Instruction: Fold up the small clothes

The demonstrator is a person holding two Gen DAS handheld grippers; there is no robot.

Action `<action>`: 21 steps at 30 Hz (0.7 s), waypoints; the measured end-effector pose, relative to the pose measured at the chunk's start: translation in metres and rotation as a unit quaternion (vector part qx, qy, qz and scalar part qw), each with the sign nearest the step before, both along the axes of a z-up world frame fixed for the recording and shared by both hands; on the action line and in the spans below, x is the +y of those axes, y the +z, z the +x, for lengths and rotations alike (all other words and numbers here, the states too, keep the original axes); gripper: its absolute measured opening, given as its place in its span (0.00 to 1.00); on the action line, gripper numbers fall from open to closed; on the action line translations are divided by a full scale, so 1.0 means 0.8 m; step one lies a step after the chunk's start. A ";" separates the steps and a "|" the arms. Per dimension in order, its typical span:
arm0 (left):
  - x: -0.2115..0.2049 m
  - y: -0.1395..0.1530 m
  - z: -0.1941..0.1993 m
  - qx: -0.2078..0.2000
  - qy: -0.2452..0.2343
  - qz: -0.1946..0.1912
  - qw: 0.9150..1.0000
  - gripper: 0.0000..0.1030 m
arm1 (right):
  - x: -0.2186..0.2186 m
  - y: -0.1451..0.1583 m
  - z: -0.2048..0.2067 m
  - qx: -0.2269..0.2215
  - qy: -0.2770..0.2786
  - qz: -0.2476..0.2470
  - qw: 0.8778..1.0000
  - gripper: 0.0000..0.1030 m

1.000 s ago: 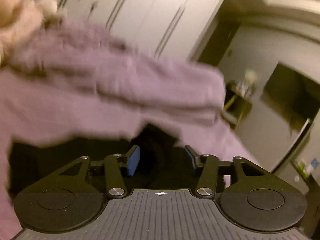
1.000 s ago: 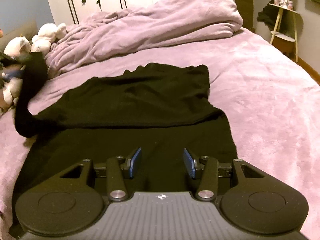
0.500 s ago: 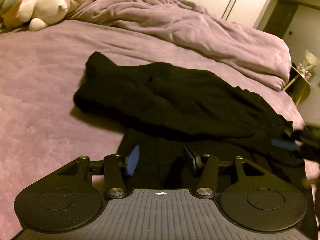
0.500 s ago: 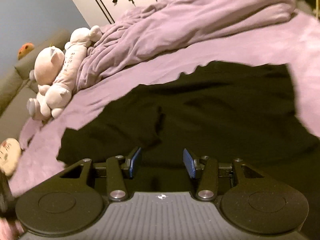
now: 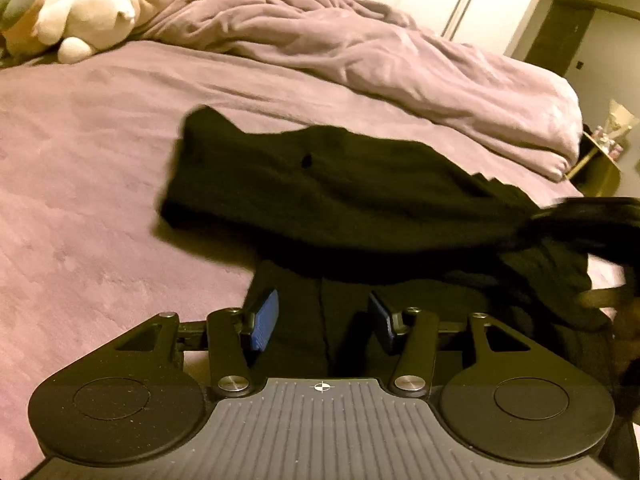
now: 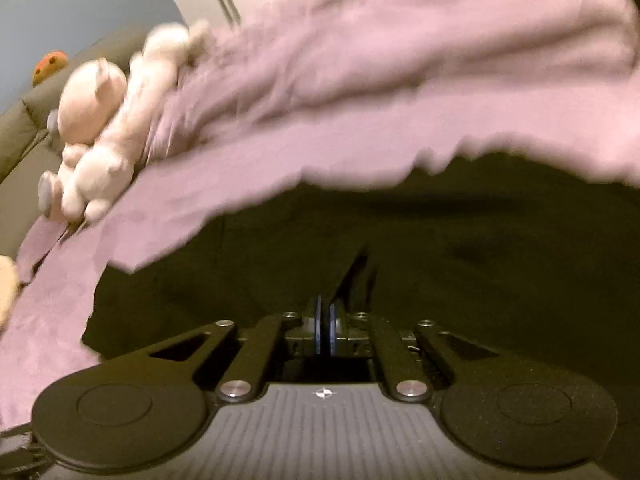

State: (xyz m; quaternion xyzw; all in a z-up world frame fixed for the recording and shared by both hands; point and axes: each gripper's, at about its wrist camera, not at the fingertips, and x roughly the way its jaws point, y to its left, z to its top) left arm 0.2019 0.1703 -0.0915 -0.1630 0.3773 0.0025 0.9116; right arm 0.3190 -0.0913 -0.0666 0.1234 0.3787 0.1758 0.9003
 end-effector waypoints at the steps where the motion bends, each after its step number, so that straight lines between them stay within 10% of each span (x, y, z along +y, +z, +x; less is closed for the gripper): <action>1: 0.001 0.001 0.002 0.000 0.005 0.001 1.000 0.53 | -0.012 0.015 -0.011 -0.030 -0.021 -0.006 0.999 0.03; 5: 0.003 0.000 0.013 0.008 0.021 -0.008 1.000 0.53 | -0.082 0.042 -0.052 -0.110 -0.134 -0.064 0.983 0.03; 12: -0.014 0.002 0.023 0.018 0.019 0.013 1.000 0.54 | -0.204 -0.025 -0.053 0.043 -0.178 0.008 0.983 0.07; 16: -0.015 0.006 0.026 0.022 0.022 0.012 0.999 0.54 | -0.228 -0.041 -0.063 0.064 -0.174 0.091 0.978 0.30; 21: -0.020 0.015 0.028 0.019 0.021 0.016 0.999 0.54 | -0.216 -0.049 -0.056 0.074 -0.153 0.112 0.979 0.34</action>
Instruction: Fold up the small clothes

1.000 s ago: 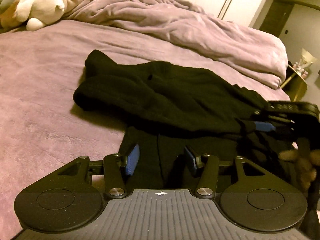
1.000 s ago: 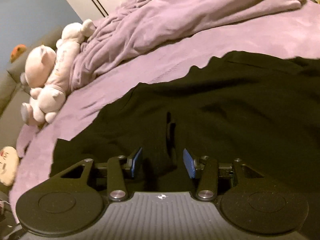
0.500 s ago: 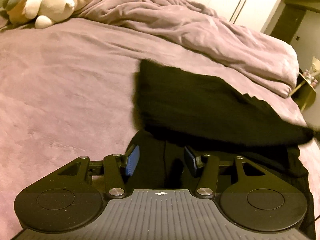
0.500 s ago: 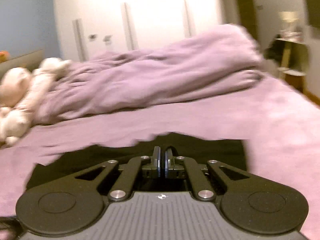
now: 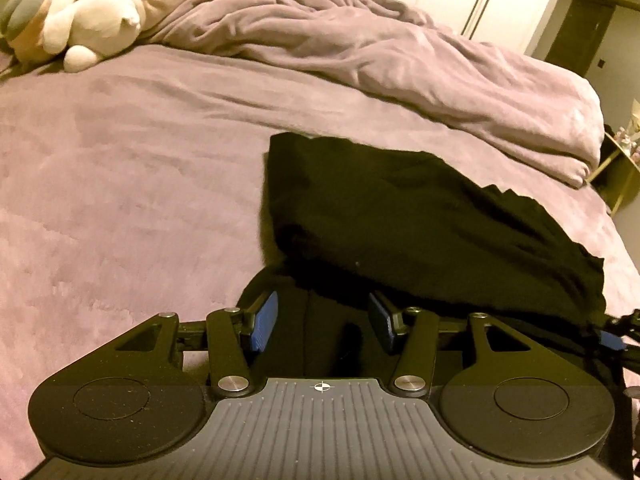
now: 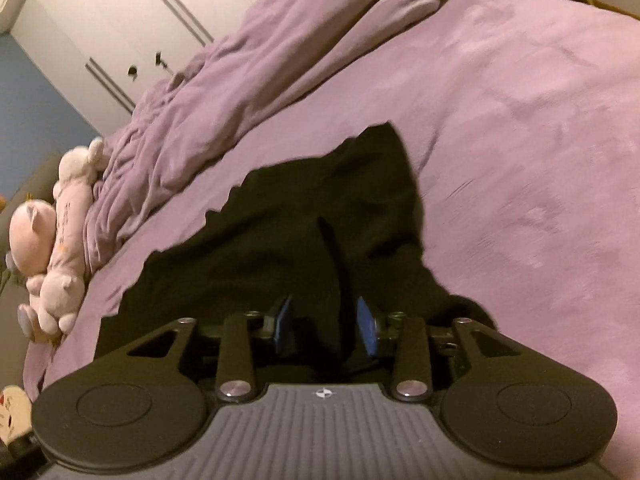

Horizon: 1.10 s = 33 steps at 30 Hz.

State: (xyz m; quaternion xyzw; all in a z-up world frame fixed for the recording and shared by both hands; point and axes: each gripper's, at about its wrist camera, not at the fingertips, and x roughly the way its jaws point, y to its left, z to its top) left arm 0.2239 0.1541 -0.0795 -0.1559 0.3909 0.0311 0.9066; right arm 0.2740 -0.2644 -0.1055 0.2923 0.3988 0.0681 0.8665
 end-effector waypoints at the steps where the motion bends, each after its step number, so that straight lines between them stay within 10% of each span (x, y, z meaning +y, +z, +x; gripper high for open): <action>1: -0.001 0.001 0.000 0.000 0.000 0.001 1.000 0.54 | 0.003 -0.003 0.001 0.003 0.003 -0.001 1.000 0.33; 5: -0.004 0.005 0.002 -0.002 0.002 0.009 1.000 0.56 | 0.017 0.002 0.006 -0.003 0.023 -0.022 0.999 0.03; 14: -0.004 -0.003 0.005 0.019 0.005 0.018 1.000 0.57 | 0.013 0.056 -0.017 -0.106 -0.031 -0.228 0.967 0.03; 17: -0.005 0.003 0.001 0.012 0.003 0.010 1.000 0.57 | -0.003 0.032 -0.007 -0.024 -0.006 -0.182 0.983 0.06; 22: -0.016 0.016 0.007 -0.006 -0.015 0.009 1.000 0.58 | -0.016 0.042 -0.038 -0.052 -0.054 -0.119 0.990 0.29; 27: -0.025 0.017 0.020 -0.008 -0.021 -0.027 0.999 0.58 | -0.020 0.030 -0.044 -0.031 -0.055 0.021 0.998 0.30; 33: -0.042 0.016 0.040 -0.005 -0.037 -0.045 0.998 0.58 | -0.025 0.011 -0.033 0.009 -0.089 0.078 0.993 0.30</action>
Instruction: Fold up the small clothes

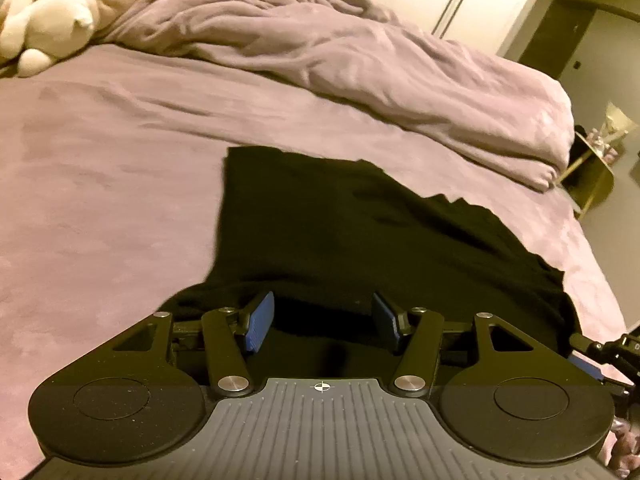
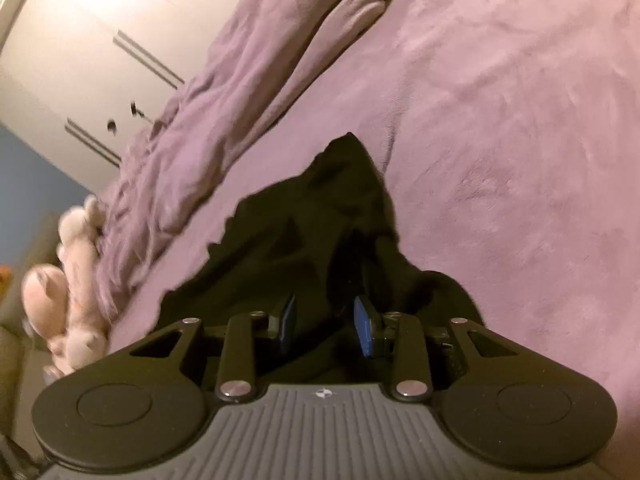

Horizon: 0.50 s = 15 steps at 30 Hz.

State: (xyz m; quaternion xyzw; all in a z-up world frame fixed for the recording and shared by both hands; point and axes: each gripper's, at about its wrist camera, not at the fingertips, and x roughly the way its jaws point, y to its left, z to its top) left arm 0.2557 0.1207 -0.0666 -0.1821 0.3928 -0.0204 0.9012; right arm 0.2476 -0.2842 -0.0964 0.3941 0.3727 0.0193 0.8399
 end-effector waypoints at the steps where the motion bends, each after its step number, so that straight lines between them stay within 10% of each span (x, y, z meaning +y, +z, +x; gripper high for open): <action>1: -0.001 -0.001 0.001 0.001 0.000 -0.004 1.000 0.58 | 0.000 0.003 -0.002 0.000 -0.008 -0.003 1.000 0.30; 7: -0.005 -0.002 0.004 0.003 -0.007 -0.017 1.000 0.58 | -0.013 0.026 -0.033 -0.021 -0.106 -0.122 0.987 0.37; 15: -0.014 -0.010 0.015 0.015 -0.012 -0.070 0.997 0.60 | 0.004 0.000 -0.012 -0.014 -0.005 0.009 1.000 0.38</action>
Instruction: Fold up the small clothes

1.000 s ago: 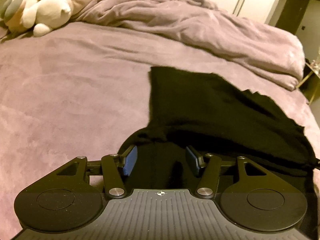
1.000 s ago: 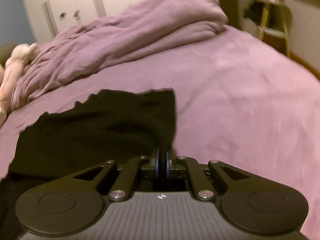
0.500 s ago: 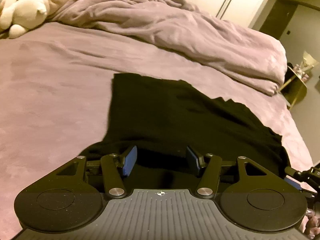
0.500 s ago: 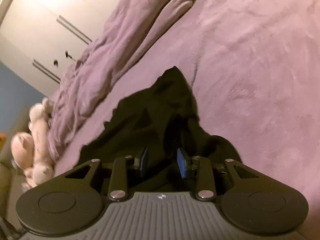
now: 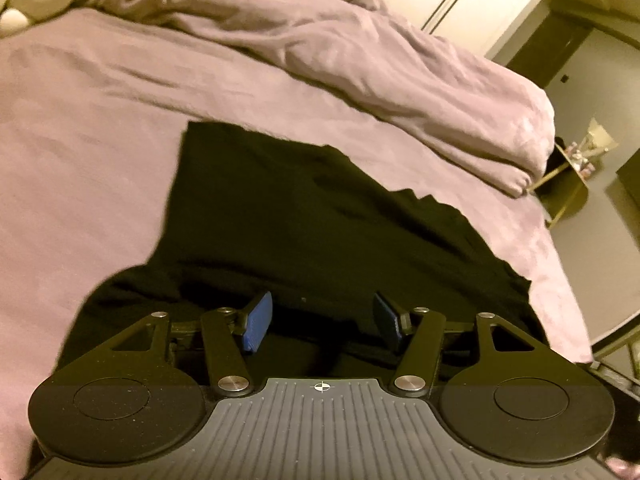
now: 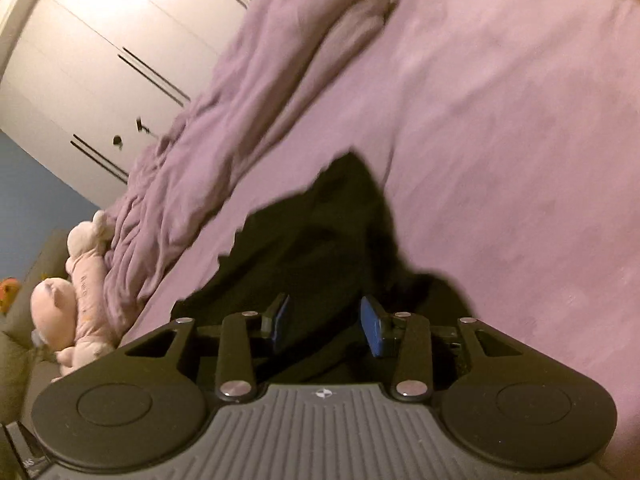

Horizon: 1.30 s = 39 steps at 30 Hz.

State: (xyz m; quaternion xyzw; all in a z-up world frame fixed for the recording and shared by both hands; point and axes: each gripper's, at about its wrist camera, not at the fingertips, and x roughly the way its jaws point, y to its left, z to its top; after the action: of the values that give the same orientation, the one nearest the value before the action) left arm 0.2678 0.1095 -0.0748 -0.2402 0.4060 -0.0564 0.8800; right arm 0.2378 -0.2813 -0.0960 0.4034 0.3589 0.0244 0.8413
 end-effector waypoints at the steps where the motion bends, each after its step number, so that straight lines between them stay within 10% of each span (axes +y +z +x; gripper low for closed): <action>1: 0.000 -0.003 0.002 0.006 0.001 -0.004 1.000 0.60 | 0.002 -0.006 0.007 0.005 0.001 0.008 1.000 0.37; 5: 0.008 -0.012 0.009 0.026 0.017 -0.016 0.999 0.60 | -0.001 -0.033 0.028 0.043 -0.022 0.048 0.998 0.34; 9: 0.009 -0.013 0.011 0.027 0.019 -0.012 0.999 0.60 | -0.004 -0.044 0.044 0.057 -0.029 0.067 0.996 0.07; 13: 0.010 -0.010 0.009 0.022 0.024 0.022 0.999 0.60 | -0.008 -0.021 0.030 -0.010 -0.011 0.070 0.997 0.06; 16: 0.022 -0.010 0.006 0.028 0.033 0.036 0.998 0.60 | -0.020 -0.011 0.011 -0.080 0.014 0.107 0.991 0.06; 20: 0.034 0.001 0.001 0.020 0.037 0.046 0.998 0.60 | -0.006 -0.015 0.009 0.003 0.088 -0.065 0.994 0.11; 28: 0.020 0.004 0.019 0.015 0.023 0.073 0.997 0.61 | -0.052 0.025 -0.013 -0.055 0.027 -0.064 0.996 0.36; 33: 0.009 -0.010 0.022 0.031 0.022 0.087 0.995 0.61 | -0.047 0.008 0.047 -0.006 0.049 -0.071 0.996 0.36; 35: 0.008 -0.011 0.021 0.032 0.018 0.095 0.995 0.62 | -0.039 -0.004 0.063 0.023 0.071 -0.062 0.995 0.30; 36: 0.008 -0.011 0.021 0.031 0.016 0.100 0.994 0.62 | -0.035 -0.005 0.063 0.014 0.079 -0.054 0.995 0.11; 39: 0.009 -0.012 0.022 0.033 0.015 0.119 0.992 0.64 | -0.034 0.011 0.048 -0.063 0.078 -0.055 0.993 0.04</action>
State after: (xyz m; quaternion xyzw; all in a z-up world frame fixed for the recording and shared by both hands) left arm 0.2854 0.1163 -0.0846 -0.1414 0.4349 0.0138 0.8892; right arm 0.2763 -0.3085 -0.0872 0.3250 0.3362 0.0959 0.8787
